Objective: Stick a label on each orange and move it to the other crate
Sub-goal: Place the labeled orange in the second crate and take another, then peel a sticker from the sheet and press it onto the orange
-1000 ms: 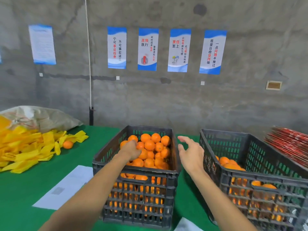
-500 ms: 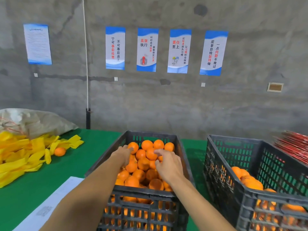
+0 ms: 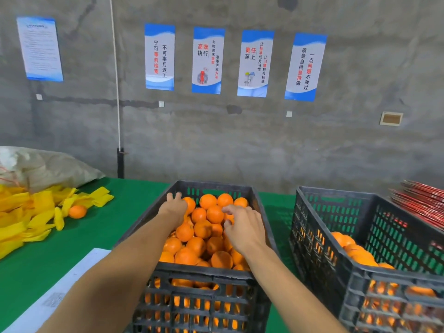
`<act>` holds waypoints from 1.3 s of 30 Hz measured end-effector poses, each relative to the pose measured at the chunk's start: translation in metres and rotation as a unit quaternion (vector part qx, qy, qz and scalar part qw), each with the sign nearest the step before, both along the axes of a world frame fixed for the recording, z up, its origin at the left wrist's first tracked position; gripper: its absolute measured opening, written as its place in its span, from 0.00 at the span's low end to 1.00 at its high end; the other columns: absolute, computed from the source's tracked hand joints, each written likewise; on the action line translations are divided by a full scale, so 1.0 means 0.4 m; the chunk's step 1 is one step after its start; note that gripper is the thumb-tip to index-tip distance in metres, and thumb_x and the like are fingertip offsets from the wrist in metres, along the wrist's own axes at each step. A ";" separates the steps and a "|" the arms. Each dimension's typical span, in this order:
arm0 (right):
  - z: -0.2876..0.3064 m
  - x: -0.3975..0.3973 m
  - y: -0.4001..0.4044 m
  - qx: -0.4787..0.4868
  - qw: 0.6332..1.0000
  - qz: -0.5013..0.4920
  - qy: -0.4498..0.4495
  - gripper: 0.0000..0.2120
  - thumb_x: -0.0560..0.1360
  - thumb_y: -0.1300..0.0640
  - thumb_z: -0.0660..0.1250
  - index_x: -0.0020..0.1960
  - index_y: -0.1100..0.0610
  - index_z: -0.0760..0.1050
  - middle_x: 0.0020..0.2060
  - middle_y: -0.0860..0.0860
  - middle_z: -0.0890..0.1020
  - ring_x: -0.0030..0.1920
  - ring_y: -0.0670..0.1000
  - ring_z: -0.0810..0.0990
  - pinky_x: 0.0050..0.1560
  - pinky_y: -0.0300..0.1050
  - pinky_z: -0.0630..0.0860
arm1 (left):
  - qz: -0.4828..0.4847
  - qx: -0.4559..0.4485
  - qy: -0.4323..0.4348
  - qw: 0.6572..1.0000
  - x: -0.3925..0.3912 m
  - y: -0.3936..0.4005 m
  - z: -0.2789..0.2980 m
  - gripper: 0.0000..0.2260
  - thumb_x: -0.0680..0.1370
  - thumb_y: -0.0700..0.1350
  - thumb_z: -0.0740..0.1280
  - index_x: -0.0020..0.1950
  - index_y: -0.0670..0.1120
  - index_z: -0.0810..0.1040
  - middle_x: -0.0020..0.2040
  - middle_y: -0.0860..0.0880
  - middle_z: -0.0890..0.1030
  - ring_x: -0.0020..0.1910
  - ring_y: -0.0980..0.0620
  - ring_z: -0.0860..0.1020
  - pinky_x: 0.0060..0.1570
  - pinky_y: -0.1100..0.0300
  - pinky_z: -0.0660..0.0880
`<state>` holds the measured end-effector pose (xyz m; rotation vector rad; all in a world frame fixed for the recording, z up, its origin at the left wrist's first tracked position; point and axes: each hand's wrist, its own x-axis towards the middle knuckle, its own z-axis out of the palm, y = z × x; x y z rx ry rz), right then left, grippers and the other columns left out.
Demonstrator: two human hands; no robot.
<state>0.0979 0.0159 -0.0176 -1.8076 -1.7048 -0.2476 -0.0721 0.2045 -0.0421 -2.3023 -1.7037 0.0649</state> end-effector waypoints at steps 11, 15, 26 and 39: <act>0.060 0.009 -0.138 0.133 0.986 0.023 0.102 0.15 0.78 0.59 0.66 0.63 0.50 0.81 0.59 0.49 0.84 0.60 0.55 0.79 0.66 0.55 0.72 | -0.162 0.061 -0.484 0.858 0.066 -0.340 0.100 0.35 0.72 0.54 0.79 0.74 0.43 0.73 0.67 0.42 0.73 0.68 0.42 0.72 0.70 0.48 0.69; 0.056 0.050 -0.257 0.190 0.960 0.039 0.201 0.14 0.80 0.62 0.63 0.61 0.52 0.82 0.57 0.48 0.85 0.59 0.51 0.80 0.65 0.52 0.75 | -0.184 0.073 -0.601 0.774 0.098 -0.517 0.099 0.36 0.66 0.67 0.77 0.69 0.50 0.78 0.60 0.53 0.77 0.54 0.59 0.78 0.51 0.65 0.76; -0.156 0.166 -0.569 0.176 0.893 0.117 0.398 0.13 0.84 0.65 0.60 0.59 0.57 0.82 0.53 0.52 0.85 0.50 0.49 0.84 0.53 0.43 0.80 | -0.227 -0.111 -0.780 0.572 0.251 -0.863 -0.125 0.26 0.68 0.52 0.82 0.63 0.52 0.79 0.50 0.61 0.86 0.51 0.59 0.85 0.46 0.66 0.80; -0.470 0.242 -0.639 -0.004 0.920 -0.018 0.393 0.14 0.82 0.67 0.60 0.60 0.59 0.83 0.55 0.51 0.85 0.57 0.49 0.82 0.64 0.50 0.78 | -0.085 -0.267 -0.725 0.629 0.321 -0.937 -0.444 0.32 0.73 0.51 0.79 0.75 0.47 0.73 0.59 0.58 0.79 0.48 0.70 0.81 0.37 0.73 0.76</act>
